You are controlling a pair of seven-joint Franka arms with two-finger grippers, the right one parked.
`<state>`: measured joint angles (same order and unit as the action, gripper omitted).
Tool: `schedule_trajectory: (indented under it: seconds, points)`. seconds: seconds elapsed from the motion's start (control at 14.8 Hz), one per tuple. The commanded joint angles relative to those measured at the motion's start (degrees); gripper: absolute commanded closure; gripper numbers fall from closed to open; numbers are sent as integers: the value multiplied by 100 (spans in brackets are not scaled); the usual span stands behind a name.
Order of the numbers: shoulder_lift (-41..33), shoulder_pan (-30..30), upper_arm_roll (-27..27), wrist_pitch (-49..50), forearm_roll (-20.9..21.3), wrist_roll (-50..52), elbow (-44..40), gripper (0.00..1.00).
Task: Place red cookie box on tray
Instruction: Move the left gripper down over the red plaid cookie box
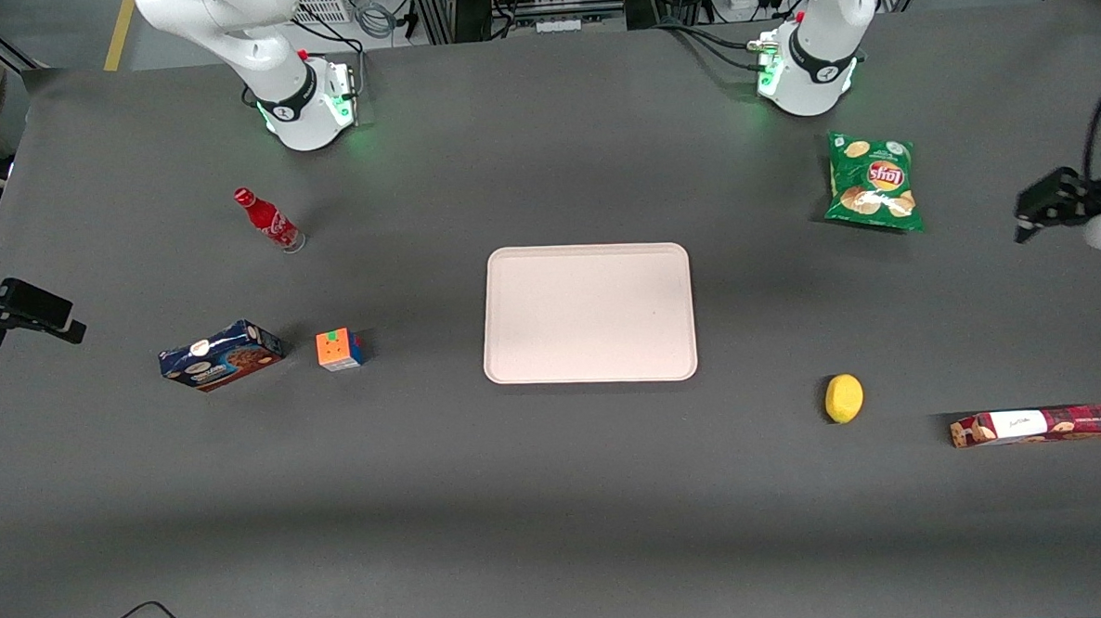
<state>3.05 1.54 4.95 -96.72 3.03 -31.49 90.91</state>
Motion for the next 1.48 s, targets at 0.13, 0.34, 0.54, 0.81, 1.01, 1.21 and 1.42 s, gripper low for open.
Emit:
schedule_trajectory:
  seconds: [0.13,0.34,0.54,0.81,1.01,1.21,1.42]
  points:
    - [661,-294,707,-1154,-57,-2929,-64,0]
    - [1135,-312,1050,-1761,-442,-4177,-73,0]
    - [1715,-364,1411,-2034,-1259,-5391,-126,0]
    - [2349,-593,1412,-2842,-1665,-6665,-117,0]
    - [2770,-593,1403,-3317,-1710,-7230,-135,0]
    - [3262,-611,1368,-3433,-1736,-7731,-459,0]
    - [3518,-708,1281,-3476,-1850,-7794,-565,0]
